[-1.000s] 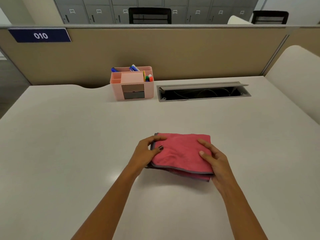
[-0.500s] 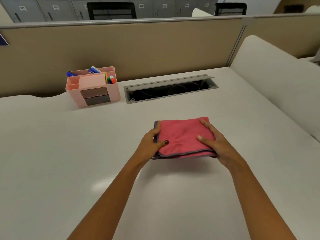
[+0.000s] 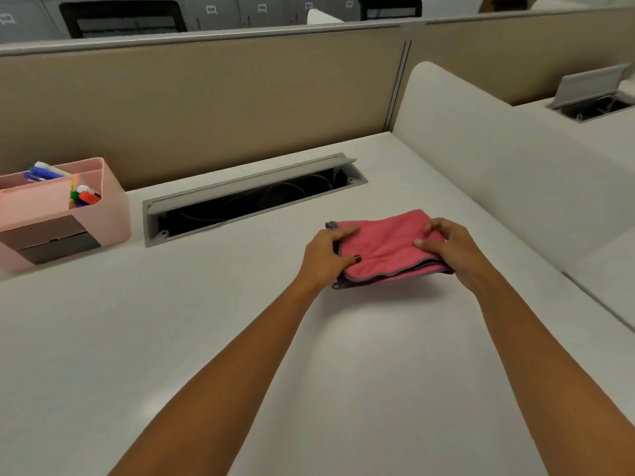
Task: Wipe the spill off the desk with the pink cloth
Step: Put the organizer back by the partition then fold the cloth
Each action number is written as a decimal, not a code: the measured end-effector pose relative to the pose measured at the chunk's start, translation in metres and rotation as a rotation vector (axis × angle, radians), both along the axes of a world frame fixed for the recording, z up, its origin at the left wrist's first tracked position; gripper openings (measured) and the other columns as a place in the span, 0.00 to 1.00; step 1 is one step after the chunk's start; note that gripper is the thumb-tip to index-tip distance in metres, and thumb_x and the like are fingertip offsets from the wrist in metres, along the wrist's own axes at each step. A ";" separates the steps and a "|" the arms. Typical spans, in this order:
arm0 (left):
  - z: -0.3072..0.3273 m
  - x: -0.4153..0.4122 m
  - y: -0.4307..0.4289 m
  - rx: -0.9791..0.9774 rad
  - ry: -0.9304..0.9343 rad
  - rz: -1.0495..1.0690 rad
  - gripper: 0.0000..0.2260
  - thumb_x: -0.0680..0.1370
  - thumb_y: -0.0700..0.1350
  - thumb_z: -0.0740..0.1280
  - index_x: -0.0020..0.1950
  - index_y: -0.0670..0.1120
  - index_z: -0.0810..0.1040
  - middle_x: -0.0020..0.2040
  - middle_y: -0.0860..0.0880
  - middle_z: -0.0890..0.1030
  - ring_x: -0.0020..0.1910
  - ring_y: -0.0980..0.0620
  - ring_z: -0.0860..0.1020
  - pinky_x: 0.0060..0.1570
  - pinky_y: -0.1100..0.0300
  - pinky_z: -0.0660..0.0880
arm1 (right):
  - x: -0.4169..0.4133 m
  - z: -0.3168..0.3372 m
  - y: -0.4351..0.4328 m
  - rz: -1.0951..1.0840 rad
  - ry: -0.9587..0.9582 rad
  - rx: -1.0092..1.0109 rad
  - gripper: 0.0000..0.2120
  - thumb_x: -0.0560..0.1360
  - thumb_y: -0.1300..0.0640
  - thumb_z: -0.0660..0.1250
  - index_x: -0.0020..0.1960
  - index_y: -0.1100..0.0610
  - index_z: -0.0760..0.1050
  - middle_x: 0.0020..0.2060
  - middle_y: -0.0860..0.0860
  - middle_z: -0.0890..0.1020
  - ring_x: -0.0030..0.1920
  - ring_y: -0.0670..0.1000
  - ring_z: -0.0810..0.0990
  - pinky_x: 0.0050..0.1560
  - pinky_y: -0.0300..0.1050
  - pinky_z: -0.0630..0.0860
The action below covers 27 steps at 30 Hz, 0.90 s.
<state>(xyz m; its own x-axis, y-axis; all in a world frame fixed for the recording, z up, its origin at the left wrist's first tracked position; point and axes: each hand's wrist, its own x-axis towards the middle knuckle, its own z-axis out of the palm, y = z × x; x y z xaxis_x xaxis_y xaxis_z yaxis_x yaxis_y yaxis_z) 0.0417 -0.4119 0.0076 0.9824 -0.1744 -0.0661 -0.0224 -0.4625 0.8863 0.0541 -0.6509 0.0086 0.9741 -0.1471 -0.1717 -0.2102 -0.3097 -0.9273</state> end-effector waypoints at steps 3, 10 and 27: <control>-0.007 0.035 -0.034 -0.004 -0.020 -0.003 0.21 0.70 0.40 0.74 0.62 0.52 0.79 0.59 0.47 0.73 0.61 0.48 0.72 0.62 0.60 0.70 | 0.027 0.000 -0.028 -0.058 -0.048 -0.032 0.08 0.69 0.60 0.74 0.44 0.48 0.80 0.49 0.43 0.80 0.45 0.45 0.78 0.30 0.33 0.72; -0.020 0.108 -0.097 0.077 -0.102 -0.031 0.30 0.71 0.37 0.71 0.72 0.48 0.68 0.64 0.43 0.68 0.63 0.46 0.70 0.55 0.73 0.60 | 0.095 -0.011 -0.072 -0.118 -0.202 -0.190 0.24 0.67 0.67 0.73 0.58 0.46 0.78 0.61 0.47 0.76 0.61 0.50 0.75 0.61 0.50 0.76; -0.042 0.174 -0.138 0.194 0.048 -0.054 0.35 0.75 0.43 0.68 0.77 0.45 0.53 0.75 0.39 0.47 0.75 0.39 0.51 0.73 0.56 0.52 | 0.179 -0.043 -0.107 -0.038 -0.056 -0.560 0.26 0.75 0.64 0.67 0.71 0.53 0.67 0.75 0.50 0.61 0.73 0.54 0.62 0.72 0.47 0.59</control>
<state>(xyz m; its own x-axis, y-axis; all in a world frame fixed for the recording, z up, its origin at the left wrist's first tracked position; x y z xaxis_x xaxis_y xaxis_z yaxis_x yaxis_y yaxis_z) 0.2153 -0.5499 -0.0340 0.9671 -0.2058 -0.1497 -0.0117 -0.6237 0.7816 0.2333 -0.7575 -0.0344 0.9717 -0.2362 -0.0055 -0.1862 -0.7513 -0.6332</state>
